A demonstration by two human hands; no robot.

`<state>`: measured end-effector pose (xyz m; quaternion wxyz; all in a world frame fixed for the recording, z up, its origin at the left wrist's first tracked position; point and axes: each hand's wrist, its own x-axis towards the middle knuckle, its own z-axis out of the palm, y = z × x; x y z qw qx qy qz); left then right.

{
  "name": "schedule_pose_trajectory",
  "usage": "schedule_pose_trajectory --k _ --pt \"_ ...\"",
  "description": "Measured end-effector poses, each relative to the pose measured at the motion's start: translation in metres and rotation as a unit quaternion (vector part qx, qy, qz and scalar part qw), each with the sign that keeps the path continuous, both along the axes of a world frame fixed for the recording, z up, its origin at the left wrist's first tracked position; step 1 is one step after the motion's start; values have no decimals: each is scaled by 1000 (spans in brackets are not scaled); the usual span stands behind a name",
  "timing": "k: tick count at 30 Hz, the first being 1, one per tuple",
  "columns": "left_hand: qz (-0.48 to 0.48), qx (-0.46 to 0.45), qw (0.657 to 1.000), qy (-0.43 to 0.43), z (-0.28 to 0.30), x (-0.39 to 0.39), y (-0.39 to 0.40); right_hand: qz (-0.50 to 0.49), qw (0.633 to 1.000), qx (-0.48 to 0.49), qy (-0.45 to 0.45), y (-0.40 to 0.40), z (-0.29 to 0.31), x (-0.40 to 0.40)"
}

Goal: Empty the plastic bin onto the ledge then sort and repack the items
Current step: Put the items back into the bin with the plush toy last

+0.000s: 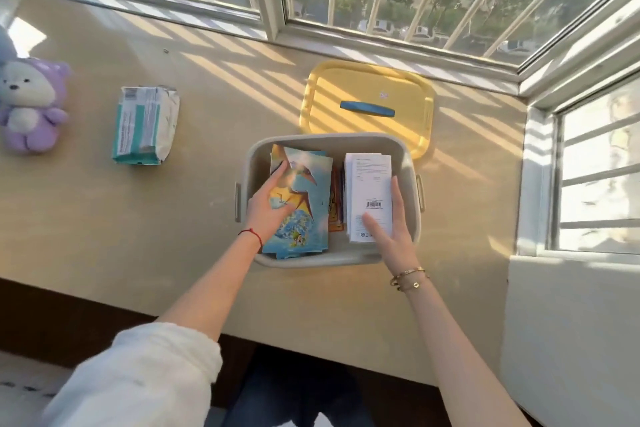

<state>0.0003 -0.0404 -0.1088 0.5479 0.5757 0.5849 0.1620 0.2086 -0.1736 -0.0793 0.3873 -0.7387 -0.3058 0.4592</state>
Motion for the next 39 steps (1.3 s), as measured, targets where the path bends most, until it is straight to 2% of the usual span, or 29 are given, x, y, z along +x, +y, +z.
schedule_pose_trajectory --k 7,14,19,26,34,39 --pt "-1 -3 996 90 -32 10 9 8 1000 1 11 11 -18 -5" --pt "-33 -29 991 126 -40 9 11 34 999 -5 16 24 -27 -19" --pt "-61 68 987 130 -16 -1 4 47 999 -23 0 37 -35 -32" --pt "-64 227 961 141 11 -30 -8 74 996 -45 -27 55 -50 -47" --pt "-102 296 934 173 5 -55 -13 104 977 -149 -112 71 -67 -58" --pt "-100 283 937 181 13 -61 -10 116 962 -164 -186 64 -62 -48"
